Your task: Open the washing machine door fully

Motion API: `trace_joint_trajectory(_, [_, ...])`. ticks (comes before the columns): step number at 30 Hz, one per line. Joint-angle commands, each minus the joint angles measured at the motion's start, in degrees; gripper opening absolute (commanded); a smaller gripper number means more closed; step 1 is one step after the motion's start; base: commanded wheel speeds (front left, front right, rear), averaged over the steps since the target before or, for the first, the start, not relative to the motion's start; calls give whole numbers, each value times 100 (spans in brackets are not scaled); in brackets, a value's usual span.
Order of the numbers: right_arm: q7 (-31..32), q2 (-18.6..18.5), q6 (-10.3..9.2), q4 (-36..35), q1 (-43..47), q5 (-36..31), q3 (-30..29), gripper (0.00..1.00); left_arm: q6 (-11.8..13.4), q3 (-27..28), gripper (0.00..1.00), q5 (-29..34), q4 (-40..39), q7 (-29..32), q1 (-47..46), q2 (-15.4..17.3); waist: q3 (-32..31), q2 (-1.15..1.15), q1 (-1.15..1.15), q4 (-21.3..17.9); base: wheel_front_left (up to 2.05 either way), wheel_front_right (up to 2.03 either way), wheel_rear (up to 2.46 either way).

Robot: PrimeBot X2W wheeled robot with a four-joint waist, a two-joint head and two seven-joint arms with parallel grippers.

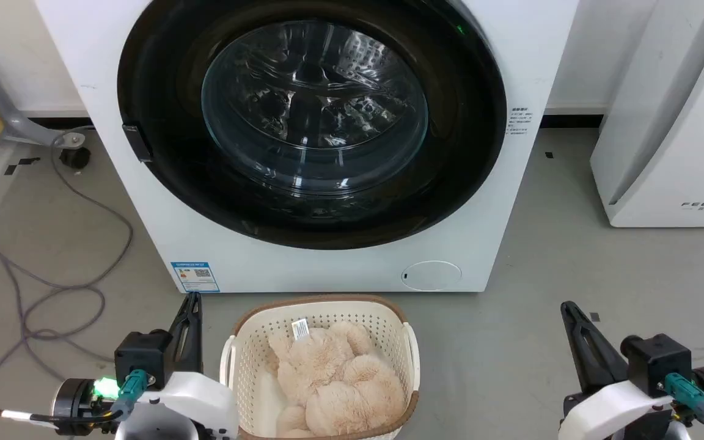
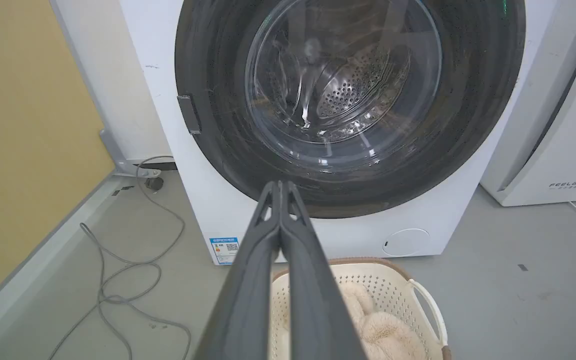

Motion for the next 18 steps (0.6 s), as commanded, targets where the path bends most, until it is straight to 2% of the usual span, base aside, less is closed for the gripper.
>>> trace_joint_trajectory(1, [7, 3, 5, 13, -72, -44, 5, 0, 16, -7, 0, 16, -23, 2, 101, 3, 0, 0, 0, 0, 0, 0, 0])
trace_joint_trajectory(18, [7, 3, 5, 13, -72, -44, 5, 0, 16, -7, 0, 16, -23, 2, 101, 3, 0, 0, 0, 0, 0, 0, 0])
